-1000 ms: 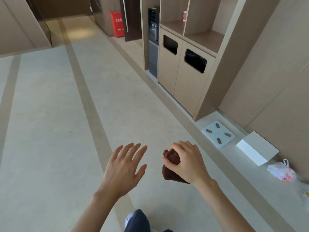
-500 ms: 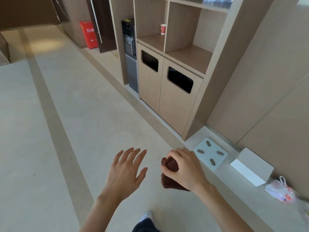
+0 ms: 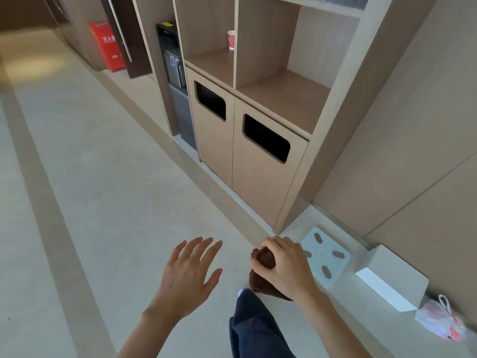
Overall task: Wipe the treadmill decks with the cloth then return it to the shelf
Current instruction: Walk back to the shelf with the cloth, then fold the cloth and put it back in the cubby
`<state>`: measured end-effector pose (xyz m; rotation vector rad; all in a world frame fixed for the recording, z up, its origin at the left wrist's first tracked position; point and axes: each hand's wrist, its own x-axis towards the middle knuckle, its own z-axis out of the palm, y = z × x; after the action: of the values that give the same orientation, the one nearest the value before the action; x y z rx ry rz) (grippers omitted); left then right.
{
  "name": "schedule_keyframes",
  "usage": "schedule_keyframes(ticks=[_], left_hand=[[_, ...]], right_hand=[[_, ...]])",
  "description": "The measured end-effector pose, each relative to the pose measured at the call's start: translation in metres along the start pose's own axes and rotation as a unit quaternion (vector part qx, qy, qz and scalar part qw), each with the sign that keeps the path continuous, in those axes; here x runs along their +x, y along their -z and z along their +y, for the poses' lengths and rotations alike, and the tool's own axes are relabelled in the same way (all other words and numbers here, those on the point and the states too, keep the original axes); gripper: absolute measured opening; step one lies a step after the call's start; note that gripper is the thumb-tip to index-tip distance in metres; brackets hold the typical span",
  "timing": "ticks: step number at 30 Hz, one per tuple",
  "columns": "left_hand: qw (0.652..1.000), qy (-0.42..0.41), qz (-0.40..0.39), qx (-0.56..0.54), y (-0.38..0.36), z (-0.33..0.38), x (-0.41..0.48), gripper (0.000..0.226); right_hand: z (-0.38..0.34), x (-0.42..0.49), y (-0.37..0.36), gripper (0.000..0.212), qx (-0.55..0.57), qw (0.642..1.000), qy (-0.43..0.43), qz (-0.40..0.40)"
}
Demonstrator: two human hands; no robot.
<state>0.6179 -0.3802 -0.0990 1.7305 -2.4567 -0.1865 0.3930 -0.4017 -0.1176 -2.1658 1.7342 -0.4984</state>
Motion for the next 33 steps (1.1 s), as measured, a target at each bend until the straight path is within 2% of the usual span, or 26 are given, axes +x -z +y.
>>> schedule_keyframes(ticks=[6, 11, 18, 26, 33], left_hand=[[0.999, -0.021, 0.029, -0.002, 0.007, 0.0, 0.135, 0.046], [0.997, -0.041, 0.066, 0.01, 0.01, 0.006, 0.214, 0.051], [0.995, -0.054, 0.065, 0.047, 0.011, -0.011, 0.286, 0.051], [0.991, -0.119, 0.067, 0.013, -0.01, -0.018, 0.365, 0.05], [0.976, -0.203, 0.071, 0.046, -0.019, -0.057, 0.475, 0.052]], right_hand=[[0.048, 0.116, 0.031, 0.034, 0.007, 0.998, -0.008, 0.06], [0.082, 0.19, 0.059, 0.031, -0.002, 0.997, 0.013, 0.07], [0.112, 0.244, 0.075, 0.031, 0.014, 0.995, 0.017, 0.099], [0.144, 0.286, 0.065, 0.036, -0.006, 0.99, -0.034, 0.134], [0.165, 0.375, 0.056, 0.033, -0.015, 0.98, -0.086, 0.18]])
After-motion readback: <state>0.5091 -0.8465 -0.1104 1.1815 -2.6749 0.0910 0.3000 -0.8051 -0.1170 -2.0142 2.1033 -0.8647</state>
